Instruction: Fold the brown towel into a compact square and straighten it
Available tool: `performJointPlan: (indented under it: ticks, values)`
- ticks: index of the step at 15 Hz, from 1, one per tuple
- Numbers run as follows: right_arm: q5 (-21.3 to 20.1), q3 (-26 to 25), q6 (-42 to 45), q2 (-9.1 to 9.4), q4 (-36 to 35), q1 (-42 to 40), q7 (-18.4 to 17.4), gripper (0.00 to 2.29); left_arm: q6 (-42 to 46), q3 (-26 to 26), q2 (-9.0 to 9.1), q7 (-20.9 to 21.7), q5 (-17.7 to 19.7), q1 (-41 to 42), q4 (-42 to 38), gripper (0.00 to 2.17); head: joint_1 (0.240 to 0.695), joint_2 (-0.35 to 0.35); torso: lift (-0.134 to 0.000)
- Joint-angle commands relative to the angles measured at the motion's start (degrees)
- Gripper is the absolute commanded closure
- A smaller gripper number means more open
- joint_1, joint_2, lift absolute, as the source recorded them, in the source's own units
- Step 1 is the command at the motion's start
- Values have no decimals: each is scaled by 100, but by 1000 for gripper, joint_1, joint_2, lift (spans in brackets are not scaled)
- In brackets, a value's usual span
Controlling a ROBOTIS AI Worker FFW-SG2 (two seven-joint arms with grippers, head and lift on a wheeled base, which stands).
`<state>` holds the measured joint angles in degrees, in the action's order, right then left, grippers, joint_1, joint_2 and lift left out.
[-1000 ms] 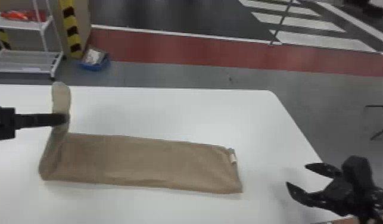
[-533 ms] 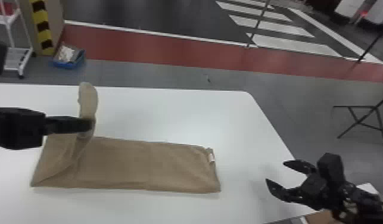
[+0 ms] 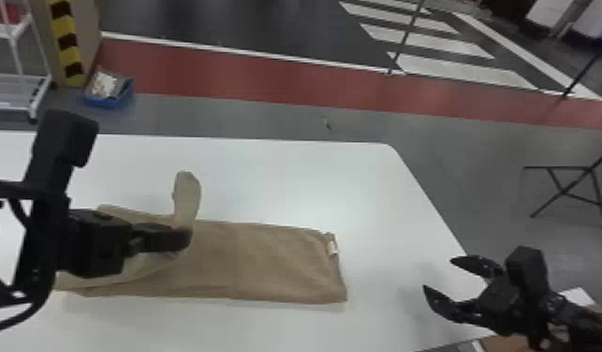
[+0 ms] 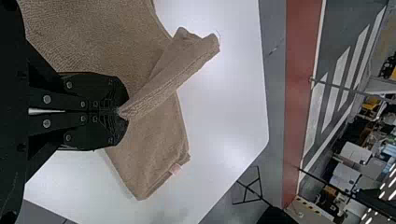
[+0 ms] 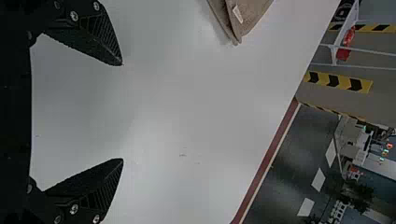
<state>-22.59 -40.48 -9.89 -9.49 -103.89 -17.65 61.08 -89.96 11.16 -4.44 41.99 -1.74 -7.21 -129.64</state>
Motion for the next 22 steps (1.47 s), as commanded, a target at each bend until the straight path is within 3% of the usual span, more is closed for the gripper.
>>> performJointPlan:
  ticks: [1,2,3,10,14,17,19,22]
  values:
    - [0,14,26,9,9,-2,0,167,-7,291,48,-103,-2,106,-35,1268,695,-350,-124]
    - [9,14,8,18,-8,-2,0,167,-7,405,66,-182,-2,106,-35,481,695,-350,-124]
    - [88,5,-9,27,-61,-2,9,167,-7,458,101,-226,-2,114,-88,39,695,-350,-124]
    - [607,-127,-501,88,-430,-2,44,167,-7,431,189,-323,69,273,-255,22,695,-350,-124]
    - [1152,225,-2206,431,-1274,42,26,157,-7,-43,75,-235,95,431,-272,22,695,-350,-124]
    - [1169,893,-3613,914,-2188,192,0,151,-7,-755,-382,-209,455,677,-264,22,695,-350,-124]
    - [1090,1525,-4527,955,-2671,297,-79,144,387,-1300,-663,-262,754,826,26,19,695,-350,-124]
    - [554,2598,-4650,955,-2908,183,-299,144,1125,-2100,-883,-314,1264,870,747,19,695,-176,-124]
